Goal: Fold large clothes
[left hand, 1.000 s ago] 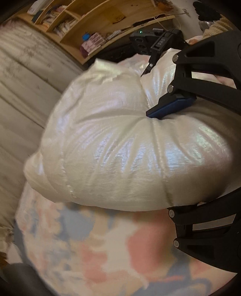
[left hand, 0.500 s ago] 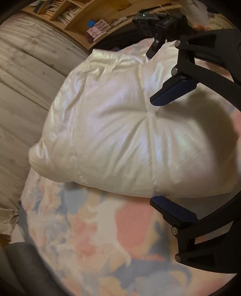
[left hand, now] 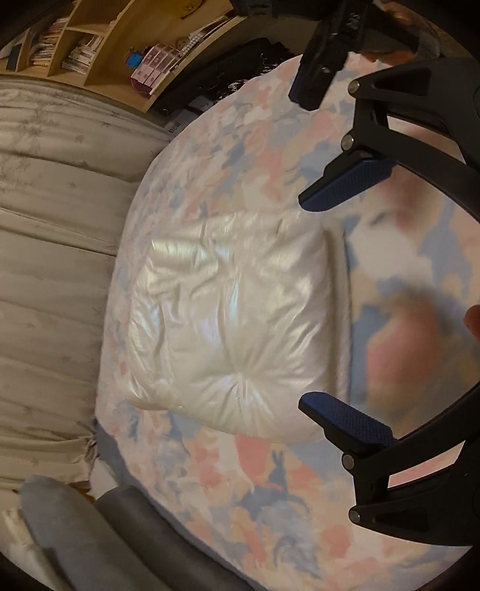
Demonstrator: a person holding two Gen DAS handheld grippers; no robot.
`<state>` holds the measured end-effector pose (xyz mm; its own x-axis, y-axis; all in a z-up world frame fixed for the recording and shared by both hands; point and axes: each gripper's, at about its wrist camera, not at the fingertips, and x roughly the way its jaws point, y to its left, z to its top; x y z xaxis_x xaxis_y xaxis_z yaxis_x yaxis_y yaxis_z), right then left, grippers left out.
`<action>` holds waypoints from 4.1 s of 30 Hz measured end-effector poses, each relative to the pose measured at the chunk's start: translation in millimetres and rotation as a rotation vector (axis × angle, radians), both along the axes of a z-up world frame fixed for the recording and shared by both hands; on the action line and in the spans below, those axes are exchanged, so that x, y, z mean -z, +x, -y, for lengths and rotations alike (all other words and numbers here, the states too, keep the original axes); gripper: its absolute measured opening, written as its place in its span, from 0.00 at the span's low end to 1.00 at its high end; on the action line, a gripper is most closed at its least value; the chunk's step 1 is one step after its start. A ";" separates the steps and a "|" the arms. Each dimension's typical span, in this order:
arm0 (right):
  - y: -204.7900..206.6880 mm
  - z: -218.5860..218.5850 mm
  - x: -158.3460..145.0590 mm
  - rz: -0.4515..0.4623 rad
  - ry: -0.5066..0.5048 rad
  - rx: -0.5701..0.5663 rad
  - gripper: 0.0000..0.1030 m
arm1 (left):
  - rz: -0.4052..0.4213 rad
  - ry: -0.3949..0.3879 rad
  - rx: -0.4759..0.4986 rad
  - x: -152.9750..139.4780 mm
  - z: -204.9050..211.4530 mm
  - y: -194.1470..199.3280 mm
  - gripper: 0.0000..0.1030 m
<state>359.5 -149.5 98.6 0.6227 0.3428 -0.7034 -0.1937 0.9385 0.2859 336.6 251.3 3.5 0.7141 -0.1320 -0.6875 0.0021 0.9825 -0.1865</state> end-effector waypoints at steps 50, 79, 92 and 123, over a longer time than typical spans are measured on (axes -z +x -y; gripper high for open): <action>-450.2 121.3 -91.6 0.089 -0.191 0.287 0.95 | 0.046 0.133 -0.012 -78.4 221.4 -329.1 0.95; -453.9 119.1 -93.8 0.098 -0.188 0.294 0.95 | 0.044 0.137 -0.031 -88.4 220.9 -332.6 0.95; -455.1 117.2 -95.7 0.090 -0.188 0.294 0.95 | 0.039 0.138 -0.035 -88.7 221.9 -332.7 0.95; -462.5 117.8 -77.1 0.074 -0.190 0.295 0.95 | -0.004 0.139 -0.040 -79.2 208.8 -333.8 0.95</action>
<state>-103.0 -267.3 175.7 0.7270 0.0080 -0.6866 0.0794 0.9922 0.0957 2.7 42.5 82.6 0.7140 -0.0071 -0.7001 -0.0377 0.9981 -0.0485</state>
